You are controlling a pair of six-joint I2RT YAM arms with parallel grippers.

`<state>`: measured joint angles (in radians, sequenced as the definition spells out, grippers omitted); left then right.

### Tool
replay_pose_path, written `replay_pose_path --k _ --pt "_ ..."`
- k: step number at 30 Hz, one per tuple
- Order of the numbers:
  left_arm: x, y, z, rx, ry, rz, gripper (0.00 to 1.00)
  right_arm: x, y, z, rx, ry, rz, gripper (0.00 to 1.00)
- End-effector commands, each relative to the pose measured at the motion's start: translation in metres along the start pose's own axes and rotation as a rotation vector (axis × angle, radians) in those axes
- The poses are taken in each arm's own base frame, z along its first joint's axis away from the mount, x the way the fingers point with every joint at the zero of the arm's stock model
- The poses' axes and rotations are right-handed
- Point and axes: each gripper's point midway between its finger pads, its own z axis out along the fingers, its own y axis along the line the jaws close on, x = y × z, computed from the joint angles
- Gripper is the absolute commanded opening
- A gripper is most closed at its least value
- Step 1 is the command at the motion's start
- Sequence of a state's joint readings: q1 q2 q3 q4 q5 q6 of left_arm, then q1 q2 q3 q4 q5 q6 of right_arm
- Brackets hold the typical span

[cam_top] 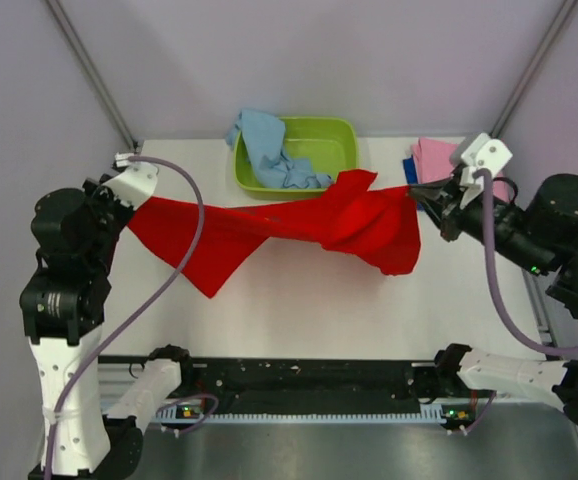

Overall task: Fold and stack the t-shirts
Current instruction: Flatten out the tshirt

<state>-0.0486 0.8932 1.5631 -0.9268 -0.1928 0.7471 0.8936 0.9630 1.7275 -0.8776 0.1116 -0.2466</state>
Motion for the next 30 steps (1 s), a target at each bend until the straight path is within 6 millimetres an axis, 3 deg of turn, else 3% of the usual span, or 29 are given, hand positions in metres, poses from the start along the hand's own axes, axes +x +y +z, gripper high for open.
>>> replay_pose_path --k 1,5,7,11,14,17,21,23,25,27,30 --pt "0.005 0.041 -0.03 -0.181 0.034 0.032 0.0 -0.031 -0.042 -0.034 0.185 -0.065 -0.027 0.0" --pt "0.007 0.07 -0.048 -0.325 0.065 0.031 0.0 -0.053 -0.061 -0.061 0.262 -0.133 -0.026 0.0" --pt "0.005 0.069 -0.05 -0.317 0.047 0.028 0.0 -0.054 -0.063 -0.057 0.272 -0.125 -0.032 0.0" --pt "0.003 0.033 -0.025 -0.155 0.01 0.013 0.0 -0.048 -0.063 -0.019 0.287 -0.056 -0.066 0.0" --pt "0.003 0.017 0.004 -0.107 0.011 -0.013 0.0 -0.045 -0.08 0.021 0.32 -0.023 -0.059 0.0" --pt "-0.007 0.023 0.032 -0.139 0.011 -0.044 0.0 -0.048 -0.117 0.051 0.354 -0.046 0.049 0.0" --pt "-0.033 0.054 0.057 -0.25 -0.021 -0.094 0.0 -0.067 -0.167 0.067 0.373 -0.139 0.188 0.0" --pt "-0.047 0.069 0.062 -0.285 -0.033 -0.105 0.0 -0.083 -0.182 0.057 0.379 -0.189 0.21 0.0" --pt "-0.06 0.083 0.058 -0.31 -0.061 -0.109 0.0 -0.098 -0.181 0.041 0.398 -0.225 0.178 0.0" --pt "-0.07 0.09 0.05 -0.318 -0.098 -0.11 0.0 -0.104 -0.172 0.023 0.404 -0.241 0.143 0.0" --pt "-0.068 0.079 0.045 -0.272 -0.117 -0.096 0.0 -0.098 -0.152 -0.005 0.406 -0.238 0.12 0.0"
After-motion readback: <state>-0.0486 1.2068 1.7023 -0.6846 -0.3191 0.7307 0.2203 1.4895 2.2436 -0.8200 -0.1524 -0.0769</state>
